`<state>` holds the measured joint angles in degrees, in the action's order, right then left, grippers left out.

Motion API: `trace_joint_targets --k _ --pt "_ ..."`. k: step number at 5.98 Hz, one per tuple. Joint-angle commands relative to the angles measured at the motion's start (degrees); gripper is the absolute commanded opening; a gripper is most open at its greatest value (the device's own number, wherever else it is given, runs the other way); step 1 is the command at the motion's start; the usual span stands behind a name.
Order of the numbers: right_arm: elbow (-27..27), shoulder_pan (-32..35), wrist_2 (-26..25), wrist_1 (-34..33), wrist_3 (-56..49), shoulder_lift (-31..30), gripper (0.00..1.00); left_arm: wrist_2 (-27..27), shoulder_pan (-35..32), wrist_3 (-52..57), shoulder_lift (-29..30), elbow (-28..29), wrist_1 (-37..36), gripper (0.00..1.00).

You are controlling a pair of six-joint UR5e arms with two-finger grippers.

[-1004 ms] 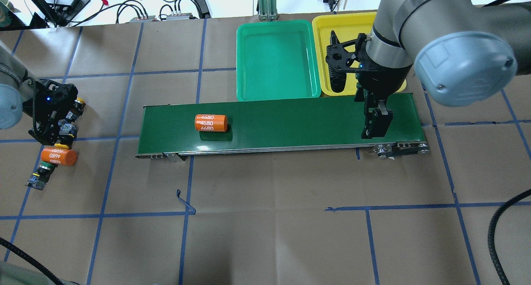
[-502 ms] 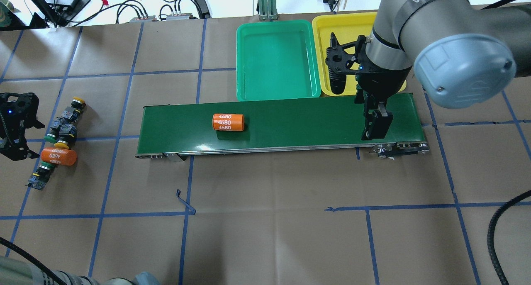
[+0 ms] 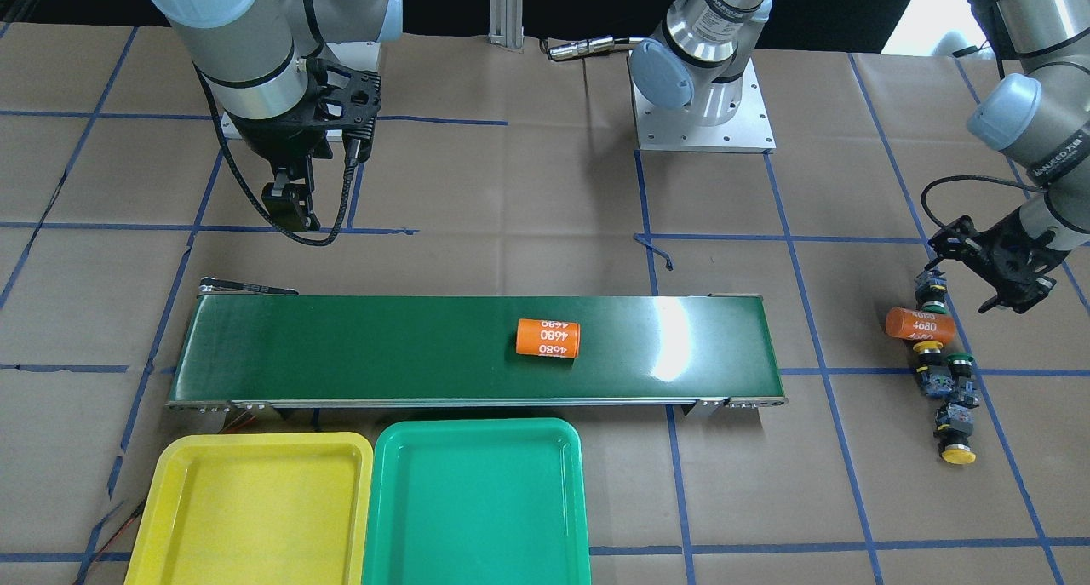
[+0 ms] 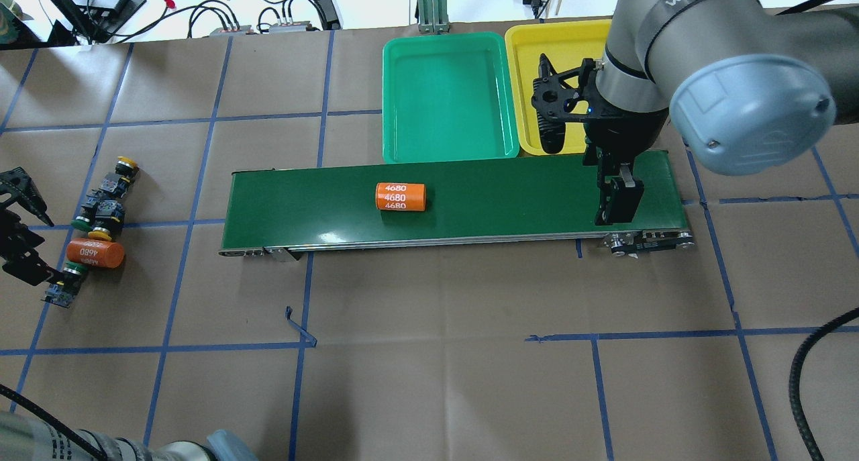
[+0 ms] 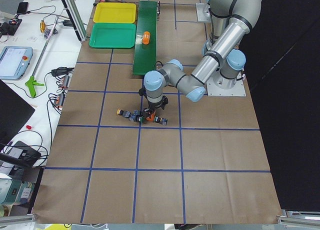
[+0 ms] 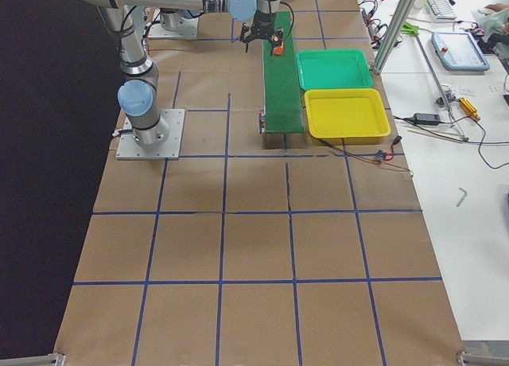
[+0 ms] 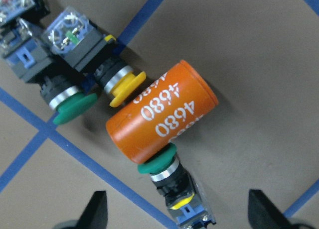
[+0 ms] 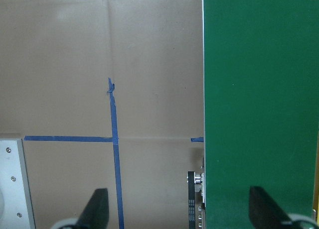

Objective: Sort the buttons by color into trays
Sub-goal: 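Lower the left gripper and grasp a green-capped push button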

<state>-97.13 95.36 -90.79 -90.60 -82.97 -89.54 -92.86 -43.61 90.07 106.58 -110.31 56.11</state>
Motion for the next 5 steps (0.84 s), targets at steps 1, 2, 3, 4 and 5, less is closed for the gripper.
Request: trace_joint_targets --k 1,2,3,4,5 --pt "-0.08 0.09 -0.26 -0.28 0.09 -0.11 1.00 -0.13 1.85 -6.47 2.21 -2.09 -0.21 0.98" --pt "0.27 0.09 -0.26 -0.37 0.00 -0.02 1.00 -0.13 2.30 -6.92 3.19 -2.02 -1.52 0.98" --pt "0.01 0.09 -0.26 -0.37 0.09 -0.02 1.00 -1.52 2.39 -7.10 4.07 -2.28 -3.44 0.97" --pt "0.01 0.09 -0.26 -0.37 0.00 -0.02 1.00 -4.93 2.30 -8.49 5.12 -2.37 -3.72 0.79" --pt "-0.16 0.09 -0.26 -0.28 0.09 -0.02 1.00 -5.13 2.04 -8.51 5.13 -2.37 -3.64 0.43"
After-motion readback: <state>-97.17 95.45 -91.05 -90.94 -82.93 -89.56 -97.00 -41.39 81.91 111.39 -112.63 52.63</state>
